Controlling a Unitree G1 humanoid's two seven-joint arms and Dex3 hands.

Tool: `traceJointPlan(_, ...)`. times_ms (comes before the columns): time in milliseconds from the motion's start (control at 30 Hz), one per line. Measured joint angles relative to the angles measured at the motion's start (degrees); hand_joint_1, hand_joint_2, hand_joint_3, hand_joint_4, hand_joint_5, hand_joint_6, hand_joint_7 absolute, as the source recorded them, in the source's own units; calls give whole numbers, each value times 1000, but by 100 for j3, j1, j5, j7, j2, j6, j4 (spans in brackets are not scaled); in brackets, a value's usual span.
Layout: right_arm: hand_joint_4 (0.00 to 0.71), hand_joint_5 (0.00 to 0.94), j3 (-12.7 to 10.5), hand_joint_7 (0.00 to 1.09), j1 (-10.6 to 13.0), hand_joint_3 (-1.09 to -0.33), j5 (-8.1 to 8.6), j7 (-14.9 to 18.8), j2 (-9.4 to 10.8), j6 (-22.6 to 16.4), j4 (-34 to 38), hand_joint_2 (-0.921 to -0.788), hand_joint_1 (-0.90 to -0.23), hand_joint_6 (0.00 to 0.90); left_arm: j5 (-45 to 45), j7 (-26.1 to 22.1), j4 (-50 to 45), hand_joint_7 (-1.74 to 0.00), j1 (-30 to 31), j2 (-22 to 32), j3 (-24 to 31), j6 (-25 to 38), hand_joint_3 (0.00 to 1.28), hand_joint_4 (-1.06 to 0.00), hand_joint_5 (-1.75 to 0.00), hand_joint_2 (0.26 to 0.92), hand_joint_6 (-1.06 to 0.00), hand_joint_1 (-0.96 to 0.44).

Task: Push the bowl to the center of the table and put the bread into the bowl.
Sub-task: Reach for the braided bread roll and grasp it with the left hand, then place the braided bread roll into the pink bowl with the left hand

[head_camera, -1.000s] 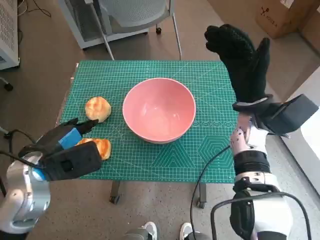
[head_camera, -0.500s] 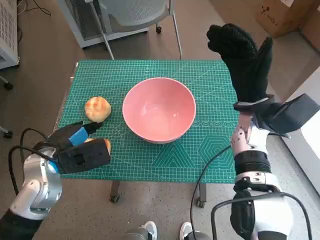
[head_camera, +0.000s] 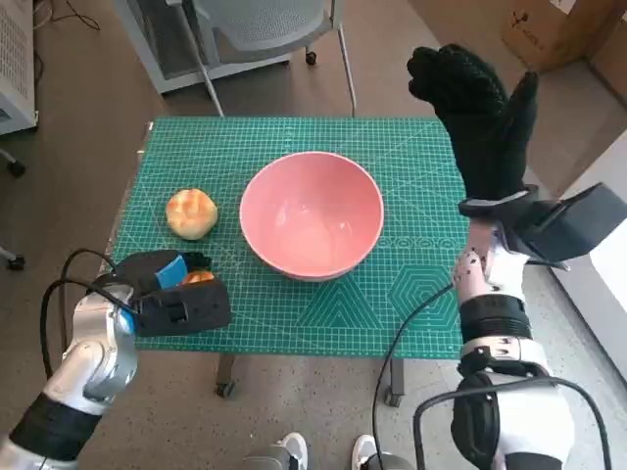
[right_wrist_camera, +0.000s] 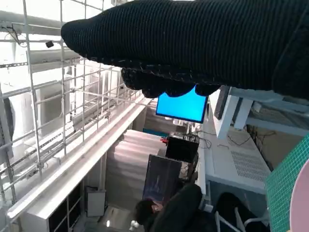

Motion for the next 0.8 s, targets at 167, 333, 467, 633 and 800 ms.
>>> traceJointPlan(167, 272, 0, -3, 16, 4, -613, 2, 9, -2, 0, -1, -921, -648, 407, 73, -46, -74, -1039, 19, 10, 20, -65, 66, -713, -1170, 912, -650, 23)
traceJointPlan(333, 272, 1, -7, 15, 4, -611, 9, 34, -2, 5, 1, -921, -653, 407, 22, -206, -319, -1091, 67, 39, 153, -100, 54, -713, -1168, 911, -670, 6)
traceJointPlan(467, 274, 1, -14, 14, 4, -610, 10, 46, -2, 16, 7, -921, -657, 409, 8, -255, -463, -1077, 109, 40, 271, -118, 47, -717, -1168, 910, -687, 3)
traceJointPlan(633, 274, 1, -14, 13, 4, -611, 9, 49, 0, 16, 13, -921, -657, 410, 2, -254, -751, -1066, 111, 40, 521, -115, 44, -718, -1175, 910, -693, 3)
traceJointPlan(800, 274, 1, -17, 12, 4, -612, 10, 54, 1, 16, 12, -921, -657, 410, -64, -264, -1184, -1063, 98, 41, 916, -66, 42, -724, -1169, 911, -691, 3)
